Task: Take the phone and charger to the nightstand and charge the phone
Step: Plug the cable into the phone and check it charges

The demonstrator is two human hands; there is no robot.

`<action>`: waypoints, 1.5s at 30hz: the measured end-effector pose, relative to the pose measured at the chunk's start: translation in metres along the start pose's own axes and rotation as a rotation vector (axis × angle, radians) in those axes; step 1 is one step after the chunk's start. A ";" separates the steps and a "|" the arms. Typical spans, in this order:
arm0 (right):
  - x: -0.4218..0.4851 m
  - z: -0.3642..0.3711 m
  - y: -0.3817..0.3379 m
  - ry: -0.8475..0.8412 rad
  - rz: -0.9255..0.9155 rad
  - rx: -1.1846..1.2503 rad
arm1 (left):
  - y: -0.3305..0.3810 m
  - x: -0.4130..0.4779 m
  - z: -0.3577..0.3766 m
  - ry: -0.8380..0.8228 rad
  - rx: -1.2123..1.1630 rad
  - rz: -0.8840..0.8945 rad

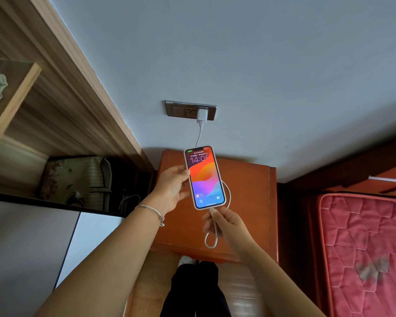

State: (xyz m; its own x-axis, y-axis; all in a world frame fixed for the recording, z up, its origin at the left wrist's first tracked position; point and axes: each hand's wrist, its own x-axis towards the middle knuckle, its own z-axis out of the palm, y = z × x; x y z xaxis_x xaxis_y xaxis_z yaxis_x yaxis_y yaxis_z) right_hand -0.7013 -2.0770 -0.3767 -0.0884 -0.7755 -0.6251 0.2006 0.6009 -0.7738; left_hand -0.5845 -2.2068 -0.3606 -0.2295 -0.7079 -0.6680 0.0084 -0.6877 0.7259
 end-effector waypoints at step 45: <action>0.037 -0.030 -0.010 0.239 -0.038 -0.103 | -0.029 0.005 -0.015 -0.096 0.224 0.092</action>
State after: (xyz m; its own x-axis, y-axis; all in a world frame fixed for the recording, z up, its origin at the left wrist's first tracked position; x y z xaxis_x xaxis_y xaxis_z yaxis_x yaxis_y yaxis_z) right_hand -0.7357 -2.1056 -0.3949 -0.3242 -0.7378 -0.5921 0.0934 0.5979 -0.7961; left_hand -0.5713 -2.1929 -0.3873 -0.3293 -0.7401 -0.5864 -0.1801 -0.5604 0.8084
